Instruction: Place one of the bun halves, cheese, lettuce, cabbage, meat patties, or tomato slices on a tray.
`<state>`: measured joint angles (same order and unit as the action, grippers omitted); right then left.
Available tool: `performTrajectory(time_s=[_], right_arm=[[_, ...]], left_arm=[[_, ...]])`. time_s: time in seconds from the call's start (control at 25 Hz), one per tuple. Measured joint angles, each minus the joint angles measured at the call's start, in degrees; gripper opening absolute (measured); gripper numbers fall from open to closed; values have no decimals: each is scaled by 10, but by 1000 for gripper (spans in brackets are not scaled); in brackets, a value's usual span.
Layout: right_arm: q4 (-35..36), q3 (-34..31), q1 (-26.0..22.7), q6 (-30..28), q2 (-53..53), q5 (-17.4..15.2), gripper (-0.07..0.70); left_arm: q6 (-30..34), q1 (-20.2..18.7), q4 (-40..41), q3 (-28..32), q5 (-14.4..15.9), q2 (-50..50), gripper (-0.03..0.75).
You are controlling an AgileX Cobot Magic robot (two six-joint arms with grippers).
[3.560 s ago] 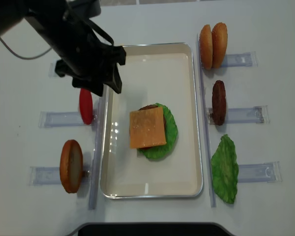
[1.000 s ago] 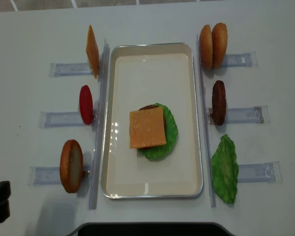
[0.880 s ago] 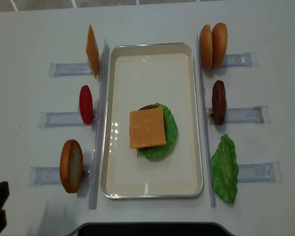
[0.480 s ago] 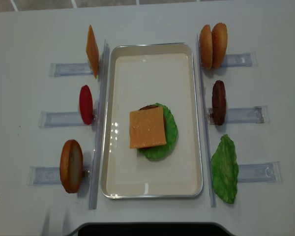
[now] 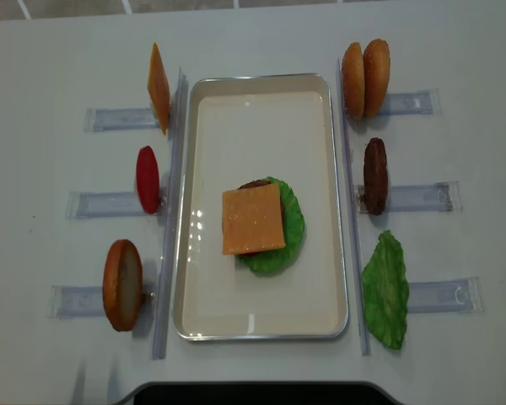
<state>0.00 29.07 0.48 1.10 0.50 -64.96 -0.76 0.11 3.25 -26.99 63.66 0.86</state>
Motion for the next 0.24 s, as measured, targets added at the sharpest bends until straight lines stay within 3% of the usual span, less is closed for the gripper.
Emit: performTrajectory(time_s=[0.24], right_arm=[[0,0,0,0,0,0,413]], left_arm=[[0,0,0,0,0,0,400]])
